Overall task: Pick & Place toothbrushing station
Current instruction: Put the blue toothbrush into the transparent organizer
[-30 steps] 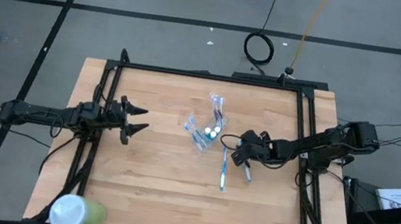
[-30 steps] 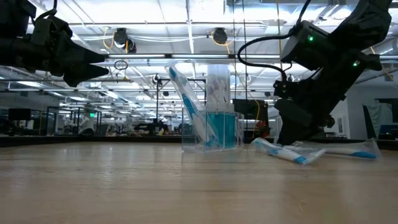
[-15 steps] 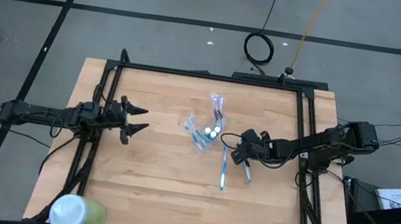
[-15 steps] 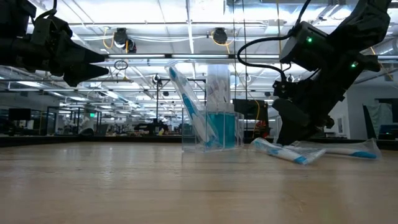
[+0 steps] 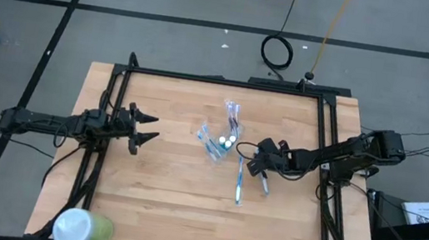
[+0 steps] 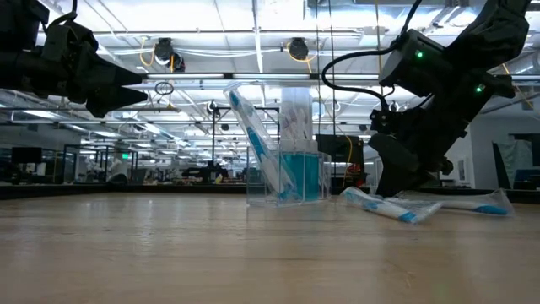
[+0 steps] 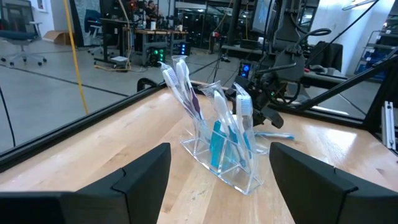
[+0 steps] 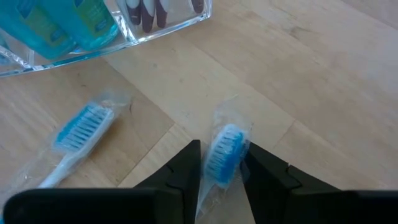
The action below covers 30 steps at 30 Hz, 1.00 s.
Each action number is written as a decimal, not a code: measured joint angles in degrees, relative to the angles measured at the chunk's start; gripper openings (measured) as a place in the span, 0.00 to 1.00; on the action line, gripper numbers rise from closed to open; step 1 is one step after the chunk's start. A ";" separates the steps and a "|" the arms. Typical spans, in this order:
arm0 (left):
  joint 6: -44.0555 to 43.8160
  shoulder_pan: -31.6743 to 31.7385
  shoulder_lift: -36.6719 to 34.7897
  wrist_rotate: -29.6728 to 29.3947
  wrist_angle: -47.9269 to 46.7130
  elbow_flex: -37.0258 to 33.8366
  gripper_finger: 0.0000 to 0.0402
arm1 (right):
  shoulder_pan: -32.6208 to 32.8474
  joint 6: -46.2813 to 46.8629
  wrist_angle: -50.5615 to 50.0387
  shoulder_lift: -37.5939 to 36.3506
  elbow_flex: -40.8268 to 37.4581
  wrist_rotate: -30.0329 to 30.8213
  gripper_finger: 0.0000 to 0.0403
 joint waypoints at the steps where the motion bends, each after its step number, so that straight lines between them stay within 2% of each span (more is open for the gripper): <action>1: 0.00 0.00 0.00 0.00 0.00 0.00 0.70 | 0.00 0.02 0.00 0.00 0.00 0.00 0.25; 21: 0.00 0.00 0.02 -0.02 0.00 0.00 0.70 | 0.02 -0.13 0.11 0.04 -0.04 -0.04 0.16; 30: 0.00 0.01 0.00 -0.02 0.00 0.00 0.70 | 0.02 -0.22 0.31 0.04 -0.04 -0.04 0.15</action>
